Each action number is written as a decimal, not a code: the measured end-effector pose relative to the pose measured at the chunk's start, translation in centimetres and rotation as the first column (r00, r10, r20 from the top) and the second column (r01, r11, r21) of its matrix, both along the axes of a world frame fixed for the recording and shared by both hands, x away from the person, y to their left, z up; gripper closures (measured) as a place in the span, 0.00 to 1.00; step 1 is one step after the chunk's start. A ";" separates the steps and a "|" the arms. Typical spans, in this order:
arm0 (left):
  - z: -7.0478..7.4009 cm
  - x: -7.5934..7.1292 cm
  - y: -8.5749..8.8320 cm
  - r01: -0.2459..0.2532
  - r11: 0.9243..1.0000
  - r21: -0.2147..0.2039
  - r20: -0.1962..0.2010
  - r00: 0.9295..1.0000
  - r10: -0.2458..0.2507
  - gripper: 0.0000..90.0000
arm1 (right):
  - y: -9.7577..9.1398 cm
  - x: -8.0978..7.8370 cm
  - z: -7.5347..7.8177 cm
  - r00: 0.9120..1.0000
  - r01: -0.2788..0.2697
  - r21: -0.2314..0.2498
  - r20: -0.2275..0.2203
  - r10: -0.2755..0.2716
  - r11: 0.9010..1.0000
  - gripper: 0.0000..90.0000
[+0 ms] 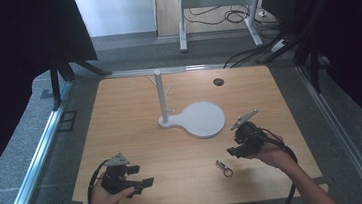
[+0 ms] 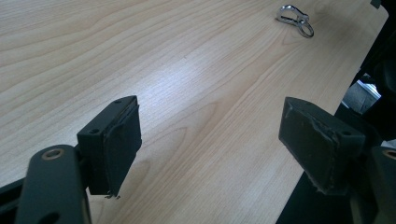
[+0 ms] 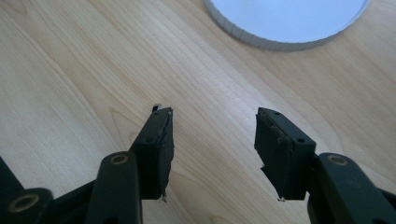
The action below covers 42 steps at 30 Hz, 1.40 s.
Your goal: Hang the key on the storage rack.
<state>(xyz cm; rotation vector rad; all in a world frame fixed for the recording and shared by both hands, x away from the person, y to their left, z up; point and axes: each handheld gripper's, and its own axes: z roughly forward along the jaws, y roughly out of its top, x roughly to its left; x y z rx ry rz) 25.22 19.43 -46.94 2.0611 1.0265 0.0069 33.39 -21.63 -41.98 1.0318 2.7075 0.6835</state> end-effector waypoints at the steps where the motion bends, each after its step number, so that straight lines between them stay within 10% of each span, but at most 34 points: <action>1: 0.0 0.0 0.0 0.000 1.000 0.000 0.000 1.000 0.000 0.24 | 0.0 0.0 0.0 1.000 0.000 0.000 0.000 0.000 1.000 0.53; 10: -0.1 0.0 -0.2 0.014 1.000 0.011 -0.009 1.000 -0.014 0.24 | 1.5 -0.1 -1.9 0.995 -0.040 -0.031 -0.090 0.037 0.999 0.58; 42: -0.2 0.0 -0.4 0.029 0.999 0.020 -0.014 0.999 -0.029 0.25 | 3.9 -0.2 -4.7 0.976 -0.101 -0.109 -0.201 0.078 0.989 0.73</action>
